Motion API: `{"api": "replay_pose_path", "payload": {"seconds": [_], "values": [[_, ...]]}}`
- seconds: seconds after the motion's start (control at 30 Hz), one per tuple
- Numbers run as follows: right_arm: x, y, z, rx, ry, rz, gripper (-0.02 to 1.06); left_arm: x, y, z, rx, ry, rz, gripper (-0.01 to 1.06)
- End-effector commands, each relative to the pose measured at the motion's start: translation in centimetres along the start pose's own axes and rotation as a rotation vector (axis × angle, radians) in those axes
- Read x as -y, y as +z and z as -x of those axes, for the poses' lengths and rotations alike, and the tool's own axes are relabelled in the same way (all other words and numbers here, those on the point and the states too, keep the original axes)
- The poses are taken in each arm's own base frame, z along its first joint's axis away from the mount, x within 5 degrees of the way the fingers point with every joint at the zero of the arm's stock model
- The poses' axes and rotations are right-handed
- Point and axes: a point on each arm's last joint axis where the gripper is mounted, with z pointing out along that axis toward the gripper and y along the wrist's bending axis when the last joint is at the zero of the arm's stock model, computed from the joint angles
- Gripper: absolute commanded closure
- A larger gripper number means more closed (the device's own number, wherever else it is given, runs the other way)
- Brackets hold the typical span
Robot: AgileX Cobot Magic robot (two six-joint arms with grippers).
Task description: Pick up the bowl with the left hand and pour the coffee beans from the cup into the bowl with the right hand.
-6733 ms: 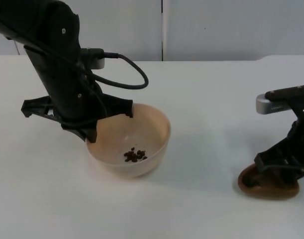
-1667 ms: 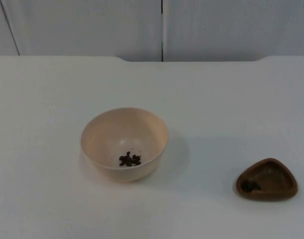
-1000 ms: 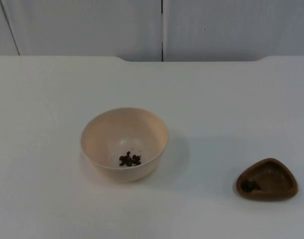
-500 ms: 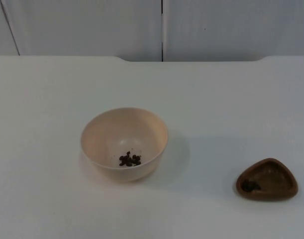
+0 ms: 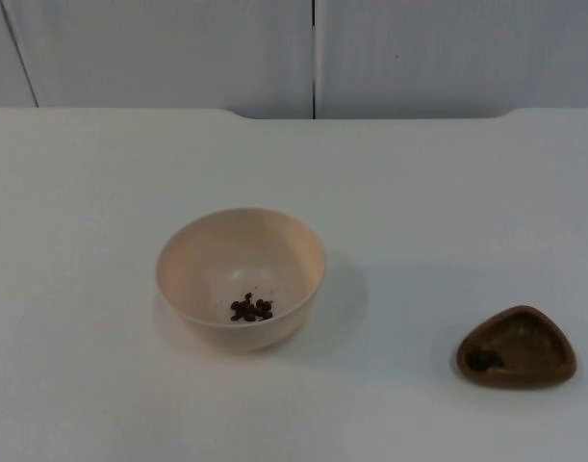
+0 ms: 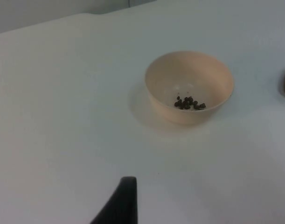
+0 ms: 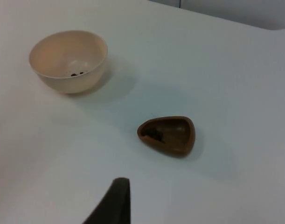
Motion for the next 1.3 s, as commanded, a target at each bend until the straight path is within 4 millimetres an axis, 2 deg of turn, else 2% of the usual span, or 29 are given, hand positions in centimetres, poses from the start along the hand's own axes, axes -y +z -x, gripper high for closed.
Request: {"api": "replay_pose_path", "payload": {"seconds": [0.0,0.77,1.27], "values": [[0.02,-0.01,-0.03,0.005,-0.001,-0.005,-0.01,0.11,0.05,0.0,0.012,-0.006,-0.015,0.0],[0.0,0.0,-0.03,0.004,0.016,-0.039,-0.01,0.09,0.05,0.0,0.012,-0.005,-0.014,0.0],[-0.23,0.12,0.04,-0.006,0.172,-0.339,-0.01,0.09,0.05,0.0,0.012,-0.005,-0.014,0.0]]}}
